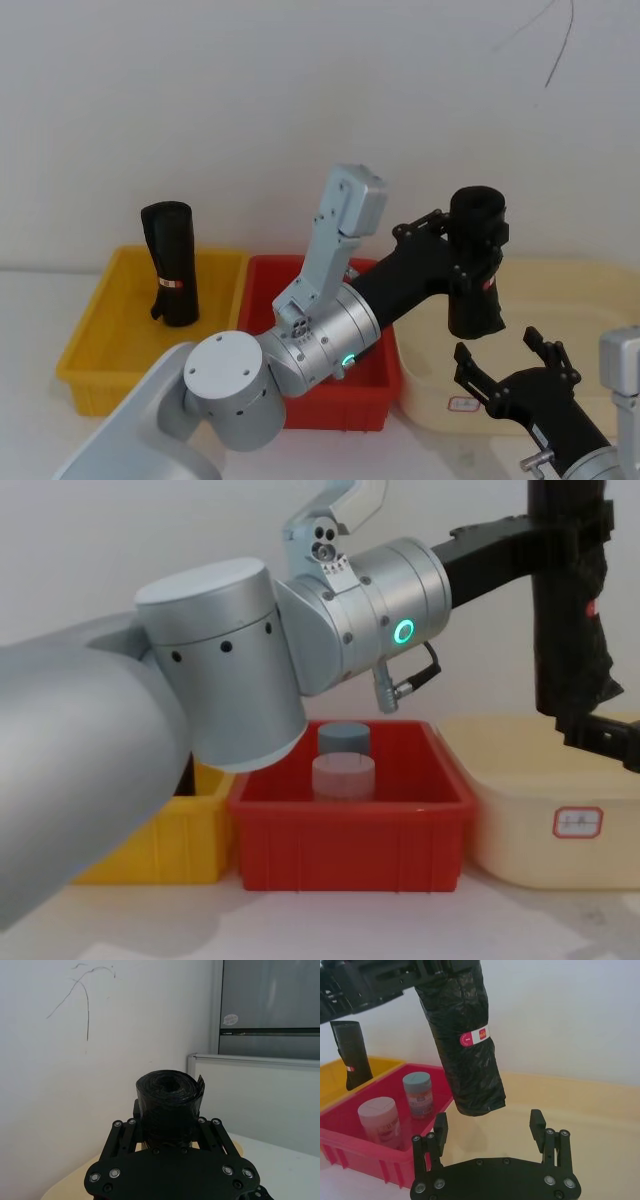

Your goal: Pick up the garbage bag with the one hand and transfer it to the other hand.

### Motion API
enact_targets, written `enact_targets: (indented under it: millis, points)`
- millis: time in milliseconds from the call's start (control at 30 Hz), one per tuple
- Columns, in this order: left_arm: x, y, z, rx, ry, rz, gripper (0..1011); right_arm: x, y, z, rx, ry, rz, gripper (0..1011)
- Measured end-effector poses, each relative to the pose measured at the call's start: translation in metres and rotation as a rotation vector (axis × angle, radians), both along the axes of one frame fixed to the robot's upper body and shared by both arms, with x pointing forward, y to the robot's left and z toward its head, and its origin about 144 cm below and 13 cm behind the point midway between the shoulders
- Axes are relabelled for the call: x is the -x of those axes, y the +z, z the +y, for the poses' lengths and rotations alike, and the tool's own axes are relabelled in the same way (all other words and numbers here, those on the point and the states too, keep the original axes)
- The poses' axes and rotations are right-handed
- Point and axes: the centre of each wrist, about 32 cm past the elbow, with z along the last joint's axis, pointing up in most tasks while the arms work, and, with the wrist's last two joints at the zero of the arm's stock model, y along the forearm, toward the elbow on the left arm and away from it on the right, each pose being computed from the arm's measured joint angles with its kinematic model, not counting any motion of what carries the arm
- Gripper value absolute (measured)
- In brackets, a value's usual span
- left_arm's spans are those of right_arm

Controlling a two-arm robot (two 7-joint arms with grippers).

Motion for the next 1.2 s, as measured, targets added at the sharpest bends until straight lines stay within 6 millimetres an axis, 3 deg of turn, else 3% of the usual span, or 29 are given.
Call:
enact_targets:
  millis: [1200]
  points:
    - [-0.003,-0.005,-0.002,0.000,0.006,0.019,473,-0.028,0.012,0.013,0.029,0.056,-0.067,1000]
